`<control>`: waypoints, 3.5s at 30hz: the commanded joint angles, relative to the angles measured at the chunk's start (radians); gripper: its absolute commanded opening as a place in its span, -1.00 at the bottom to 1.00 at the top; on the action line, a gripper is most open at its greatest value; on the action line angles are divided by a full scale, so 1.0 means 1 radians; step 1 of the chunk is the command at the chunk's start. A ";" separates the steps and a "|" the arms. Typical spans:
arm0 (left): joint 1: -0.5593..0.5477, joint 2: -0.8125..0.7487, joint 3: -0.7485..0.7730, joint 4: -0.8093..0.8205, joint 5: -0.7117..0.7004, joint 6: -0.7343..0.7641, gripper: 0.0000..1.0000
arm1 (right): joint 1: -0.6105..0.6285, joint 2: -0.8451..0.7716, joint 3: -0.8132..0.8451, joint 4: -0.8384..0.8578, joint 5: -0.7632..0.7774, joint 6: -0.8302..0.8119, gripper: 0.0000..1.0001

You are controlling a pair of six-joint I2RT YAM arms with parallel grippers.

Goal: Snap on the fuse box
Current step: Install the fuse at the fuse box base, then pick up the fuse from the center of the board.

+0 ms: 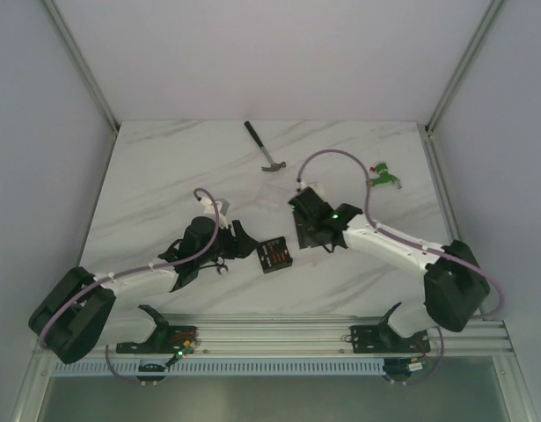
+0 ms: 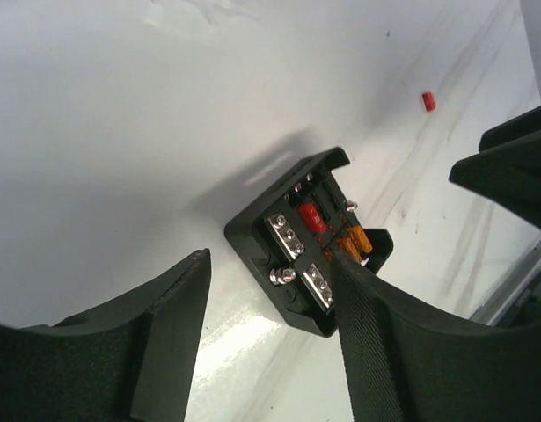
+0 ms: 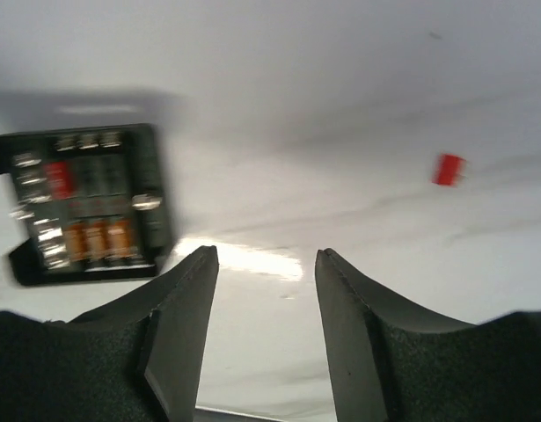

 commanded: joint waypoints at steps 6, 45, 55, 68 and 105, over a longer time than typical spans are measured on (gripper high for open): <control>-0.001 -0.126 -0.003 -0.104 -0.189 0.091 0.74 | -0.246 -0.144 -0.198 0.121 0.027 -0.018 0.18; 0.000 -0.100 0.004 -0.122 -0.224 0.097 0.93 | -0.324 0.074 -0.210 0.267 -0.195 -0.008 0.10; 0.000 -0.113 0.001 -0.126 -0.228 0.099 0.93 | -0.352 0.064 -0.154 0.238 -0.124 -0.298 0.11; 0.000 -0.120 -0.003 -0.129 -0.222 0.100 0.93 | -0.504 0.148 -0.106 0.263 -0.403 -0.483 0.22; 0.000 -0.120 -0.002 -0.134 -0.229 0.099 0.93 | -0.436 0.139 -0.166 0.214 -0.130 -0.202 -0.02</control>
